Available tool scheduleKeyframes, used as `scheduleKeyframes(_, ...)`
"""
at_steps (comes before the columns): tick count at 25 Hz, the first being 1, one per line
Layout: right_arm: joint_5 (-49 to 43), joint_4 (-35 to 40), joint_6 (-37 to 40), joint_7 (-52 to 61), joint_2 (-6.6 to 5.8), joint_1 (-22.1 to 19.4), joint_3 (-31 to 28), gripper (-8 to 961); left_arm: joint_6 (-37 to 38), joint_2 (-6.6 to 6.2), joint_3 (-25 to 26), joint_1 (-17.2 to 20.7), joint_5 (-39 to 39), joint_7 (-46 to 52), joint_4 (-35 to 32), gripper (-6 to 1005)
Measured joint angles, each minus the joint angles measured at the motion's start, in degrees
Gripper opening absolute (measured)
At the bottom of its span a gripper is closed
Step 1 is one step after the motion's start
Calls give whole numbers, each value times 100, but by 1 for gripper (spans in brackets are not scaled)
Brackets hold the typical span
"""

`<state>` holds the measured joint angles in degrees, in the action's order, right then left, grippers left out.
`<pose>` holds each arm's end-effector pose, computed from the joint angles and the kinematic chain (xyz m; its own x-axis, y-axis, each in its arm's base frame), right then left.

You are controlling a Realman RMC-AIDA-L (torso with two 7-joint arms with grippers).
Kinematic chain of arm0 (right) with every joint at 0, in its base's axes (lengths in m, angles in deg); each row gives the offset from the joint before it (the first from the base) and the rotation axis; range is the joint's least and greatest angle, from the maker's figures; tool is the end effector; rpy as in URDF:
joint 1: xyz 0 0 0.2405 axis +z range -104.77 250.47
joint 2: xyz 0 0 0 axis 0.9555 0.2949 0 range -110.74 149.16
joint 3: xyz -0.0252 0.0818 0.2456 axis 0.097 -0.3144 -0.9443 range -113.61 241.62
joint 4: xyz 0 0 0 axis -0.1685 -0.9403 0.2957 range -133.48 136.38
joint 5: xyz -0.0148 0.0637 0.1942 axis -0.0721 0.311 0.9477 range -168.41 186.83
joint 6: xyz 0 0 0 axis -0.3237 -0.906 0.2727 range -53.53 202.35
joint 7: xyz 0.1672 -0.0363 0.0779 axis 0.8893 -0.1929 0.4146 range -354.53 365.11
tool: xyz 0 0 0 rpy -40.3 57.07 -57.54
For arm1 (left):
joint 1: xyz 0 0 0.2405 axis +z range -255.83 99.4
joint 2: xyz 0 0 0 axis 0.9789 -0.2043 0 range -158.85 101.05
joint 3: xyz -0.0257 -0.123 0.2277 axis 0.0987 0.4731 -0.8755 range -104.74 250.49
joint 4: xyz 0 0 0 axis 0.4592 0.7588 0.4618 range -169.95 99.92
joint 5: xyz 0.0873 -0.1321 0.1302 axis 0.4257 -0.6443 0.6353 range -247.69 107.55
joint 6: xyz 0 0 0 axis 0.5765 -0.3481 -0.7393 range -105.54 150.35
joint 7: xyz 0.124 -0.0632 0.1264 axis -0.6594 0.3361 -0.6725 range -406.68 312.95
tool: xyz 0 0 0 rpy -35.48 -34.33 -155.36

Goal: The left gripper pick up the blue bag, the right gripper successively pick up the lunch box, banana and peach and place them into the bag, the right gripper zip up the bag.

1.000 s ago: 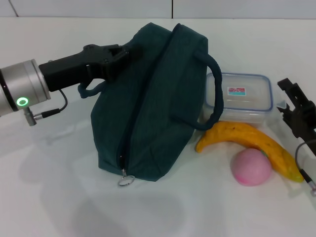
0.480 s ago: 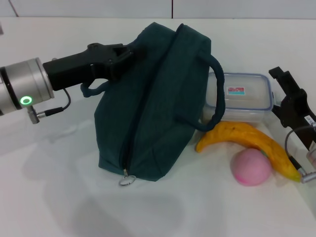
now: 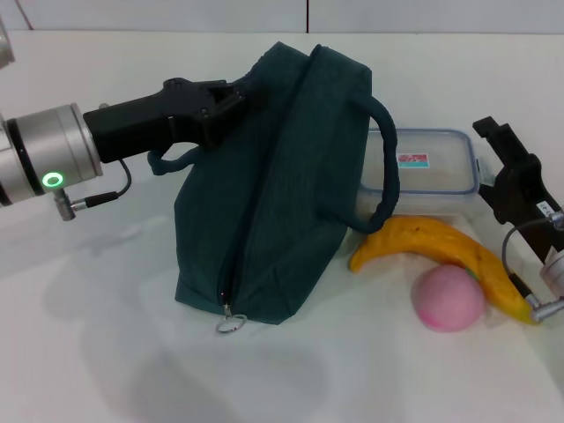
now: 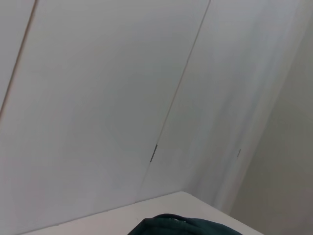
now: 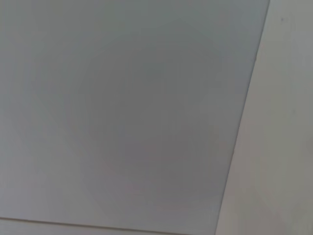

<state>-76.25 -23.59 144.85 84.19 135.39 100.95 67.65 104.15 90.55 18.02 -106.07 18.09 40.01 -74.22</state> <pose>0.2793 0.3417 -0.0842 -0.5528 -0.3499 -0.7563 -0.8020 -0.0231 0.5969 -0.1997 0.3665 -0.0305 0.6003 0.3509 0.7187 0.5684 -0.8194 -0.0748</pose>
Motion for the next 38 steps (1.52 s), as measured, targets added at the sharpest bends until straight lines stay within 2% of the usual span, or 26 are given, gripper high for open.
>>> scheduleKeyframes(2,-16,-1,-3,1,0,-12,-38,821,-1,0,1,0,0,-23,0,47)
scheduleKeyframes(13,-44,-3,-28,-40,0,-10,-68,586,-17,0,1,-20,0,-31,0,47)
scheduleKeyframes(21,-187,53,131,-75,0,-26,-63,210,-21,3,1,-30,-4,-31,0,47)
scheduleKeyframes(31,-223,216,516,-571,0,-39,-8,163,13,11,2,3,-54,-32,35,47)
scheduleKeyframes(38,-996,903,677,-515,0,-13,8,148,104,17,1,-56,-115,-388,255,47)
